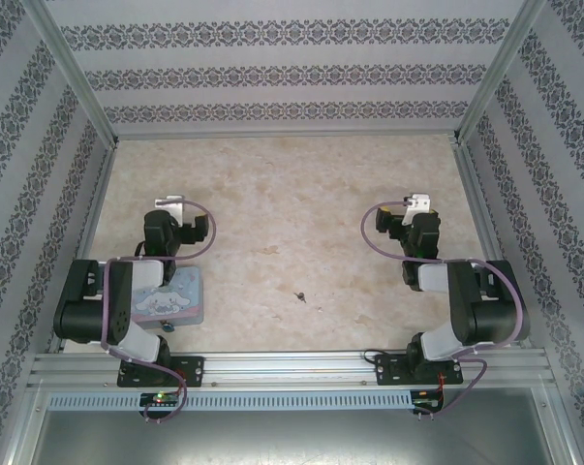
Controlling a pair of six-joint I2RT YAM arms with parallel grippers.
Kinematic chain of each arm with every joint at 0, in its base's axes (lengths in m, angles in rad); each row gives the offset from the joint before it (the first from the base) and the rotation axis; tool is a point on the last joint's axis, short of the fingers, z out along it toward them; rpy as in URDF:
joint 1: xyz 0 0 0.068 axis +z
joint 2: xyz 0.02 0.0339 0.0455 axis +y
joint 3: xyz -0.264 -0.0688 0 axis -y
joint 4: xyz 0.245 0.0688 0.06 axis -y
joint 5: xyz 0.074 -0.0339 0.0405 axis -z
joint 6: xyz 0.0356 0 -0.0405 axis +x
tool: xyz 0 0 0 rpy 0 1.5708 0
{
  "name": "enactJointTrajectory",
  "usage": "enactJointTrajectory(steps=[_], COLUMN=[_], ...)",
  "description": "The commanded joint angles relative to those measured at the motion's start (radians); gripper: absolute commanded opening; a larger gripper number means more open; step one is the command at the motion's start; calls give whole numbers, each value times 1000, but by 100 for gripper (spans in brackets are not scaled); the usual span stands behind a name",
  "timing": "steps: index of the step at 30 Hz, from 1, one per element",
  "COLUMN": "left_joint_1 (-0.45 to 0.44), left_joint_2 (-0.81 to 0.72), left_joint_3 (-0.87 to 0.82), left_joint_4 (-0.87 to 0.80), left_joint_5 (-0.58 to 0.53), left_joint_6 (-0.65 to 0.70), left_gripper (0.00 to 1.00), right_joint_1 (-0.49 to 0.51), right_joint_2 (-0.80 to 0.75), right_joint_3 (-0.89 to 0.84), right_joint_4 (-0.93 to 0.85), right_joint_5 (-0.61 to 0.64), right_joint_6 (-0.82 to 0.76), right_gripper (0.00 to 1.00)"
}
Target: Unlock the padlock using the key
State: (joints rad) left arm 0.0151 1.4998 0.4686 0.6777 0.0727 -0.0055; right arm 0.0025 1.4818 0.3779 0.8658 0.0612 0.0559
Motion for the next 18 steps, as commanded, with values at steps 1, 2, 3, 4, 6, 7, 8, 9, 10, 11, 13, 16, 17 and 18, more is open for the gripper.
enactJointTrajectory(steps=[1, 2, 3, 4, 6, 7, 8, 9, 10, 11, 13, 16, 17, 18], left_joint_1=[11, 11, 11, 11, 11, 11, 11, 11, 11, 11, 11, 11, 12, 12], left_joint_2=[-70, -89, -109, -125, -164, -181, -201, -223, -239, -262, -318, -406, -429, -449], left_joint_3=[49, 55, 62, 69, 98, 116, 142, 165, 186, 205, 229, 268, 293, 316], left_joint_4=[-130, -155, -172, -188, -248, -284, -336, -390, -438, -490, -583, -761, -846, -926], left_joint_5=[-28, -32, -36, -45, -67, -72, -79, -88, -96, -102, -127, -179, -201, -209], left_joint_6=[-19, -21, -23, -29, -65, -86, -114, -146, -175, -205, -263, -342, -370, -380], left_gripper=[99, 99, 99, 99, 99, 99, 100, 99, 99, 100, 100, 99, 99, 99], right_joint_1=[4, 4, 4, 4, 4, 4, 2, -3, -10, -24, -34, -34, -35, -34], right_joint_2=[-67, -85, -105, -120, -155, -171, -190, -210, -227, -244, -271, -296, -296, -294], right_joint_3=[27, 46, 69, 92, 147, 171, 197, 218, 232, 240, 230, 211, 216, 222], right_joint_4=[-75, -115, -190, -249, -375, -426, -487, -541, -577, -593, -579, -540, -543, -553], right_joint_5=[96, 109, 116, 116, 105, 107, 121, 116, 81, 19, -68, -212, -256, -308], right_joint_6=[29, 35, 40, 45, 65, 94, 170, 262, 310, 342, 418, 496, 514, 534], right_gripper=[98, 98, 98, 98, 98, 98, 98, 98, 98, 98, 98, 98, 96, 94])
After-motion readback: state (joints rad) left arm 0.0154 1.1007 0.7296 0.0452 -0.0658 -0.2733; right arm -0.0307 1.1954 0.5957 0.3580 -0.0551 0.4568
